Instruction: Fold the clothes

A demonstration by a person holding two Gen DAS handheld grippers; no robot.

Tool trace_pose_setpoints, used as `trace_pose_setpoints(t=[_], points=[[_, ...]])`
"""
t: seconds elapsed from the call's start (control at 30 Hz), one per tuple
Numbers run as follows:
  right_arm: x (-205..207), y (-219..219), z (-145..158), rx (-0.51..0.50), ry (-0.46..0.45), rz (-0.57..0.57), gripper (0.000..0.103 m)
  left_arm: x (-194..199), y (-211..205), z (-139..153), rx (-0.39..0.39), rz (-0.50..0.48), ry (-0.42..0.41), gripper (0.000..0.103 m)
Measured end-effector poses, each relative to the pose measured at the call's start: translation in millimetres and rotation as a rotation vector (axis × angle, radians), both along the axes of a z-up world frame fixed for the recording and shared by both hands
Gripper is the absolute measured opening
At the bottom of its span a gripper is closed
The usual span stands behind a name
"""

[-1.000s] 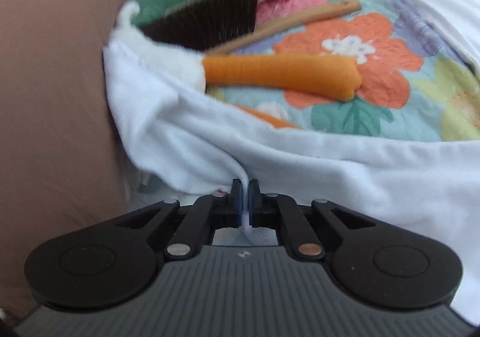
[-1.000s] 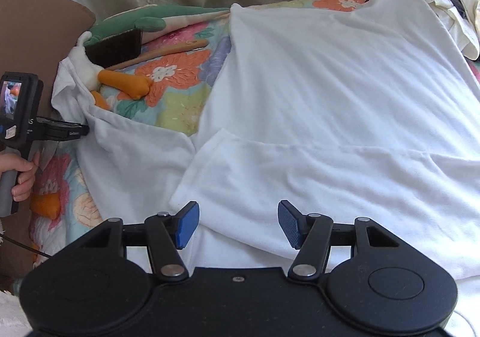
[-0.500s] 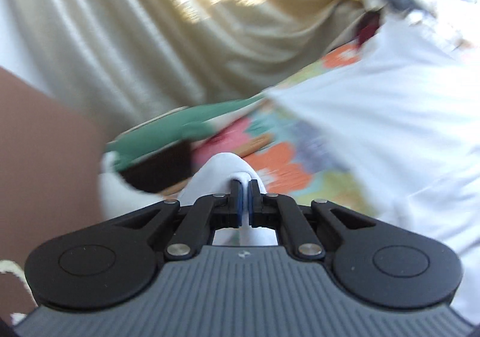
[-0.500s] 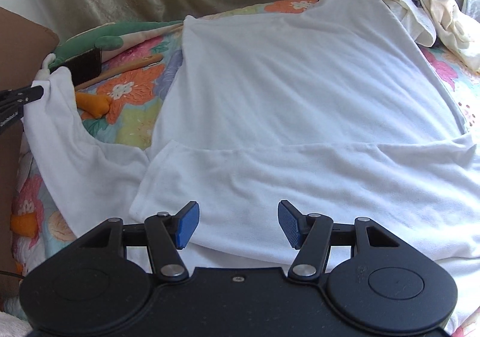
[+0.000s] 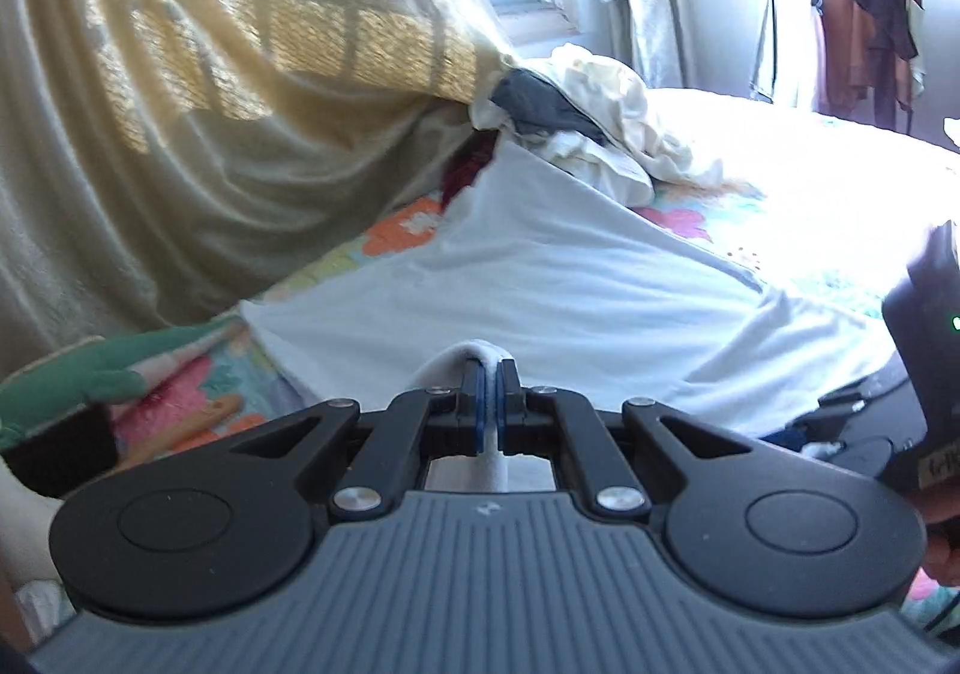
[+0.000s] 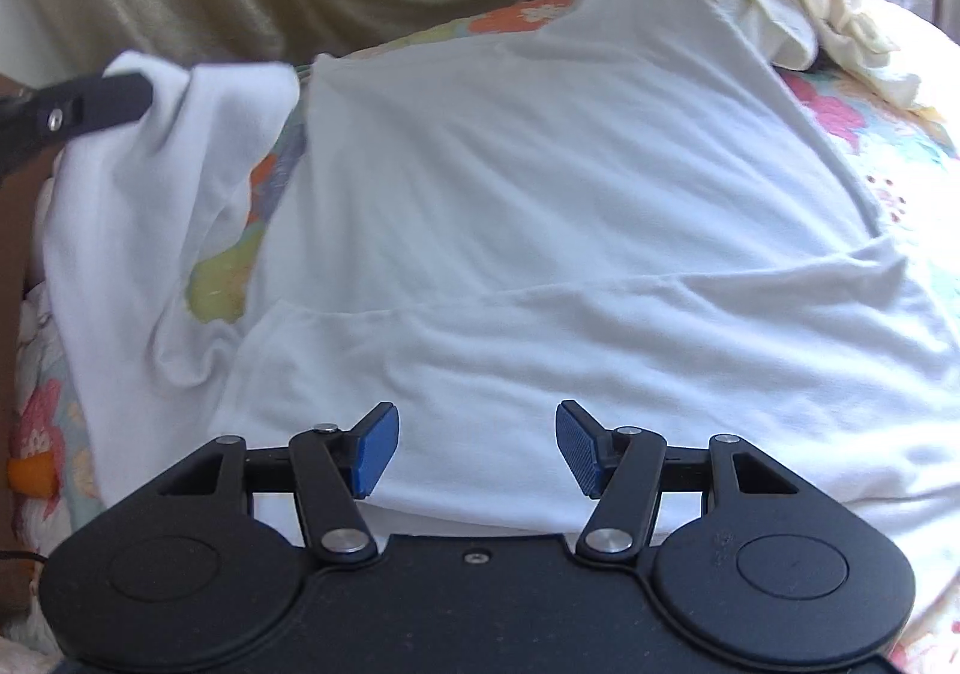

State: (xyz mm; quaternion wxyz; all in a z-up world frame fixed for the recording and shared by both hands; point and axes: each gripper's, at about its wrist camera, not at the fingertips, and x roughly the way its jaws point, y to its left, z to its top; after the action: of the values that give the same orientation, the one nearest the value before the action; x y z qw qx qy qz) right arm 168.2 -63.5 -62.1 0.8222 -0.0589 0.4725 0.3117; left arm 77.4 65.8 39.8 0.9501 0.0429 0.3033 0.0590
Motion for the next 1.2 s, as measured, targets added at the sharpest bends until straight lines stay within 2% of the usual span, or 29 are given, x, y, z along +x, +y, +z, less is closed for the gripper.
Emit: trace_pose_setpoints(t=[0.1, 0.17, 0.2, 0.27, 0.37, 0.4, 0.47, 0.53, 0.67, 0.73, 0.77, 0.83, 0.87, 0.93, 0.97, 1.0, 1.03, 1.07, 1.13, 1.2], points=[[9, -19, -1, -0.018, 0.008, -0.065, 0.063, 13, -22, -27, -0.107, -0.048, 0.05, 0.004], [14, -30, -1, -0.009, 0.022, -0.099, 0.063, 27, -35, -55, -0.149, -0.115, 0.155, 0.007], [14, -34, -1, -0.007, 0.022, -0.108, 0.063, 25, -42, -68, -0.156, -0.151, 0.215, 0.009], [14, -39, -2, -0.014, 0.022, -0.123, 0.063, 24, -52, -91, -0.107, -0.208, 0.353, 0.023], [9, -38, -1, -0.033, 0.008, -0.097, 0.063, -2, -46, -99, -0.026, -0.181, 0.352, 0.033], [7, -37, 0, -0.035, 0.002, -0.084, 0.063, -11, -36, -95, -0.048, -0.165, 0.334, 0.036], [5, -33, 1, 0.0, 0.004, -0.057, 0.063, -23, -14, -84, -0.103, -0.124, 0.31, 0.047], [2, -28, 2, 0.048, 0.01, -0.026, 0.063, -32, 9, -70, -0.14, -0.082, 0.286, 0.05], [-12, -8, 5, 0.101, -0.017, 0.086, 0.063, -36, 49, -59, -0.12, 0.011, 0.272, 0.056], [-24, 11, 4, 0.03, -0.084, 0.18, 0.063, -36, 64, -67, -0.111, 0.068, 0.307, 0.056], [-29, 20, 0, -0.036, -0.129, 0.223, 0.063, -36, 72, -72, -0.111, 0.098, 0.329, 0.056], [-38, 34, -11, -0.151, -0.219, 0.25, 0.063, -35, 86, -88, -0.19, 0.163, 0.418, 0.056], [-40, 38, -16, -0.171, -0.244, 0.264, 0.063, -37, 91, -95, -0.246, 0.168, 0.442, 0.056], [-38, 37, -23, -0.133, -0.253, 0.262, 0.063, -42, 97, -104, -0.328, 0.177, 0.467, 0.056], [-37, 37, -27, -0.113, -0.257, 0.261, 0.063, -43, 97, -108, -0.335, 0.181, 0.472, 0.056], [-36, 36, -30, -0.093, -0.26, 0.259, 0.061, -42, 95, -109, -0.325, 0.181, 0.472, 0.056], [-33, 35, -33, -0.08, -0.248, 0.25, 0.053, -42, 93, -111, -0.316, 0.181, 0.472, 0.056], [-29, 35, -35, -0.08, -0.22, 0.237, 0.016, -41, 92, -112, -0.309, 0.179, 0.473, 0.056], [-18, 30, -36, -0.04, -0.143, 0.164, 0.013, -41, 89, -112, -0.31, 0.172, 0.478, 0.056], [-16, 20, -26, -0.009, -0.158, 0.126, 0.01, -41, 87, -112, -0.319, 0.158, 0.485, 0.056]])
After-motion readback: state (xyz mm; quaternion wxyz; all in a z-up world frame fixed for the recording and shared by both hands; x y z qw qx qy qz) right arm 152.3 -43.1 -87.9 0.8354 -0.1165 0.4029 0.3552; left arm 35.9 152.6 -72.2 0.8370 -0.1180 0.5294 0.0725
